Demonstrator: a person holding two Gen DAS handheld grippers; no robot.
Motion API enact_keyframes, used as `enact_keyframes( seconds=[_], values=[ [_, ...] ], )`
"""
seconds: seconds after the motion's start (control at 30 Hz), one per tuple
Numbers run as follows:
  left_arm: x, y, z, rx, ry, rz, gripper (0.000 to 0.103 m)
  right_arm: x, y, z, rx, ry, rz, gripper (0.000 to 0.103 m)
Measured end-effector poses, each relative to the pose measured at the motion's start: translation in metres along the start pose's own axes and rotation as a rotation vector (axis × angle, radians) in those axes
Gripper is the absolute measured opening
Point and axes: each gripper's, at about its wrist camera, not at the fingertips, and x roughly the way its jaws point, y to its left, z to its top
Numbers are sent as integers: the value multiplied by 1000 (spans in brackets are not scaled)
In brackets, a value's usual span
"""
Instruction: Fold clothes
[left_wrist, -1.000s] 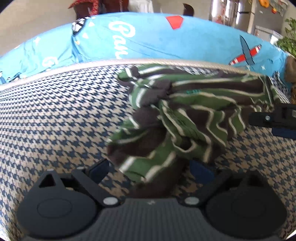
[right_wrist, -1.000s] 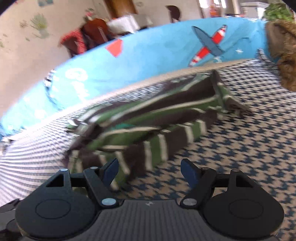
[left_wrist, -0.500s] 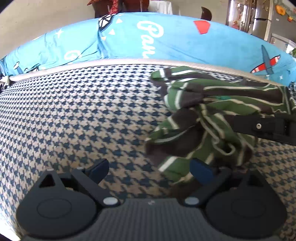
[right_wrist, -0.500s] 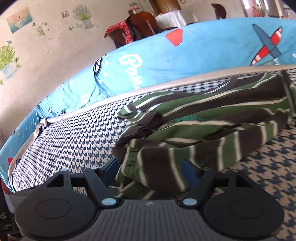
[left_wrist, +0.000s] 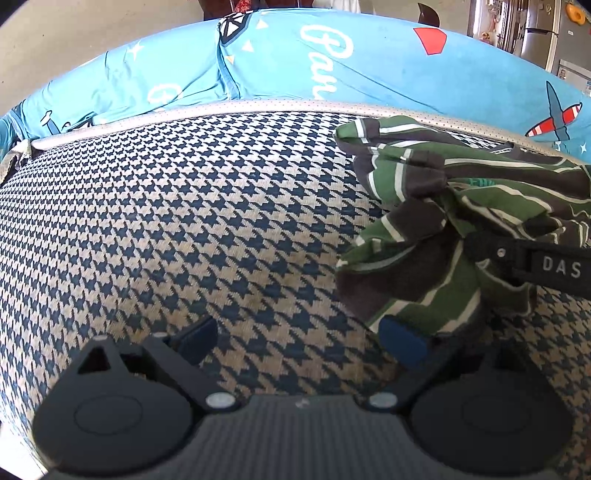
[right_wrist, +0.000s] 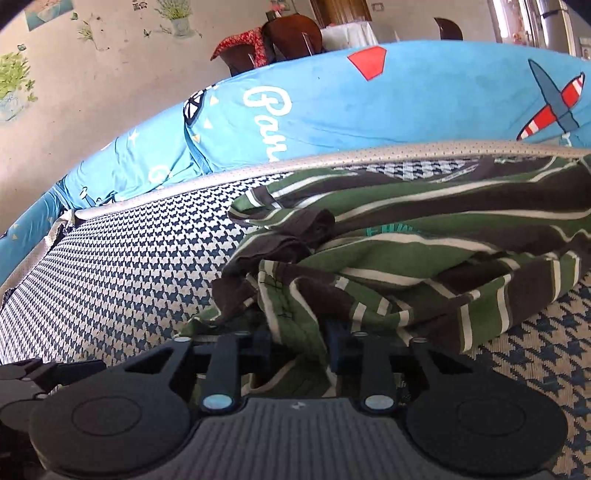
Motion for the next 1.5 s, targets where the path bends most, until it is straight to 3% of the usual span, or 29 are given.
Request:
enact_keyframes(
  seconds=[0.17,0.33,0.67,0.87,0.93,1.07,1.17,1.5],
  values=[
    [4,0,0,-4,6,7,98,-24,-5,-4,29,-55,-7,15],
    [0,-2,-1,4,-13,6,98,-57,-13,-14,97,-131,-36,13],
    [-20,-9,-23,21,-35,-13,98,-134,-53,-43,261,-291,-196,10],
    [-31,-10,-37,10,-32,-19,98,-156,-71,-61,304,-274,-219,11],
    [-34,-9,-42,9,-34,-16,99,-154,-71,-63,289,-258,-206,18],
    [-40,-9,-50,4,-40,-15,103,-145,-69,-66,286,-242,-126,45],
    [-35,-5,-45,4,-39,-19,103,-133,-69,-67,326,-220,-64,56],
    [-28,-5,-40,5,-24,-24,103,-86,-61,-57,346,-165,-17,68]
  ],
)
